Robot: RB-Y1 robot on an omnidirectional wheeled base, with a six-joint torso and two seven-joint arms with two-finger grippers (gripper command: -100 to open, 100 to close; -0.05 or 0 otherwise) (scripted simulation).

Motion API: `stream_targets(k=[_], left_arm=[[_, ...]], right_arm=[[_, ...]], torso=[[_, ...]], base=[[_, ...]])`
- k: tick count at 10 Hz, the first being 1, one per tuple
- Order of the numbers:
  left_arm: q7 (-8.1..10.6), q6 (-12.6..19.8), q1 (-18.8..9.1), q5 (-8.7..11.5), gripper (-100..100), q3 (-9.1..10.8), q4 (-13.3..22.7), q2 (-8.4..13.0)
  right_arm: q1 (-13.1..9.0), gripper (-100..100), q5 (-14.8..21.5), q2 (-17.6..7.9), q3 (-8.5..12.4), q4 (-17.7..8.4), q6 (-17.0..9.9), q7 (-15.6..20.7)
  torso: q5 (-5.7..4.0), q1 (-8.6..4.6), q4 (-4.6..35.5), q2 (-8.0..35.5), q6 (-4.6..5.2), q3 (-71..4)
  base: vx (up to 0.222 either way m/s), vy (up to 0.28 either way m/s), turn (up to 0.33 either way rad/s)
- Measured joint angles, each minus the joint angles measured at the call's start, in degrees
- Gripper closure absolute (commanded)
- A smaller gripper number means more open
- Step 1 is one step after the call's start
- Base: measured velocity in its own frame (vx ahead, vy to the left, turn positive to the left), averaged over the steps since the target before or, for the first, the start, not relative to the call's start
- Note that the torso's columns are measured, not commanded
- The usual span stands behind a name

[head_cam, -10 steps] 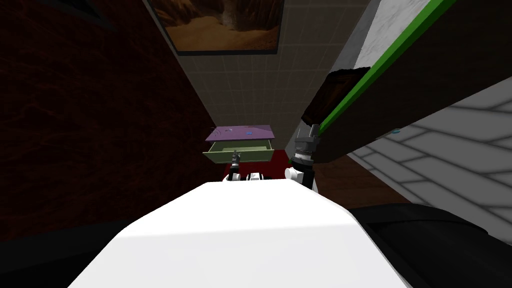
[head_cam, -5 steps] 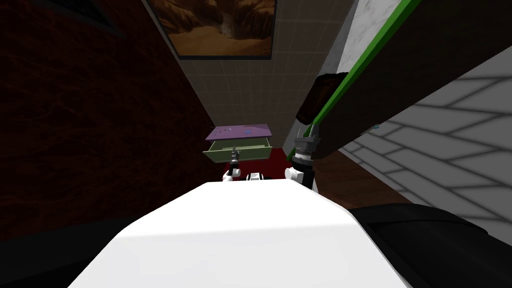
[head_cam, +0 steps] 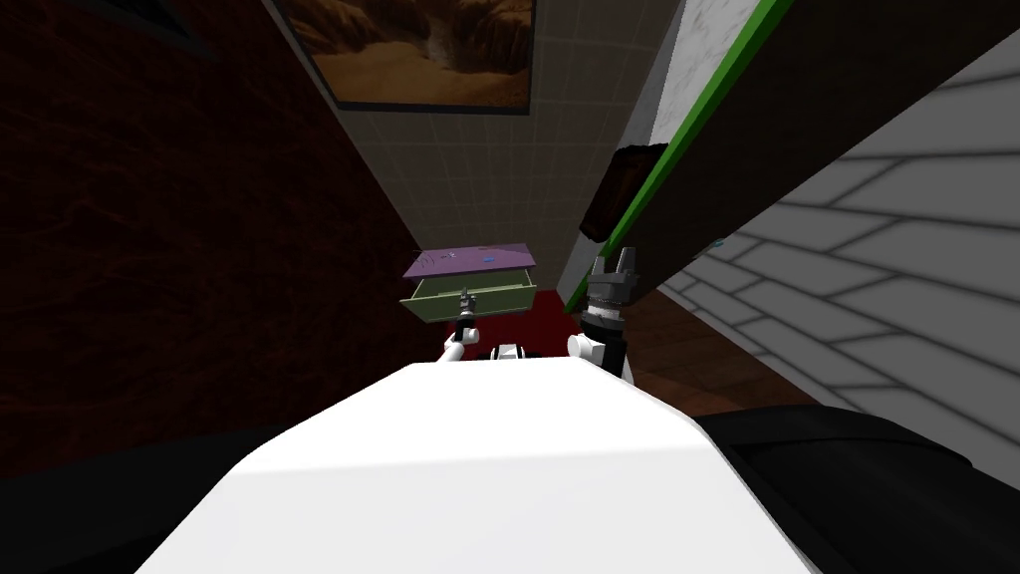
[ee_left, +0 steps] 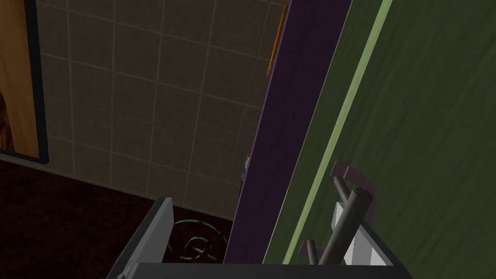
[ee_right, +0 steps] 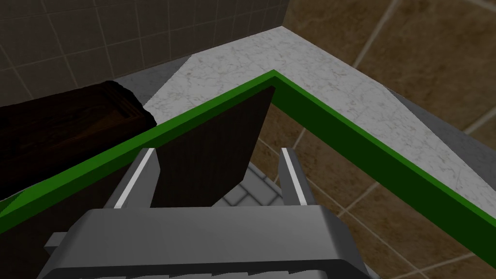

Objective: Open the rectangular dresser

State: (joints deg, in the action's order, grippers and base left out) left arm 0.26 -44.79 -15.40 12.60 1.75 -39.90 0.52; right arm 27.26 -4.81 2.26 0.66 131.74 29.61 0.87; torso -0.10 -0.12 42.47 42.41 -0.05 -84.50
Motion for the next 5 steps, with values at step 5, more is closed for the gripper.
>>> stream_targets(k=[5], left_arm=[[0.0, 0.18, 0.22, -0.01, 0, -0.04, 0.17, -0.05]], right_arm=[[0.0, 0, 0.0, 0.0, 0.0, 0.0, 0.0, 0.0]], torso=[[0.09, 0.12, -0.16, -0.11, 0.05, -0.06]], base=[[0.0, 0.0, 0.0]])
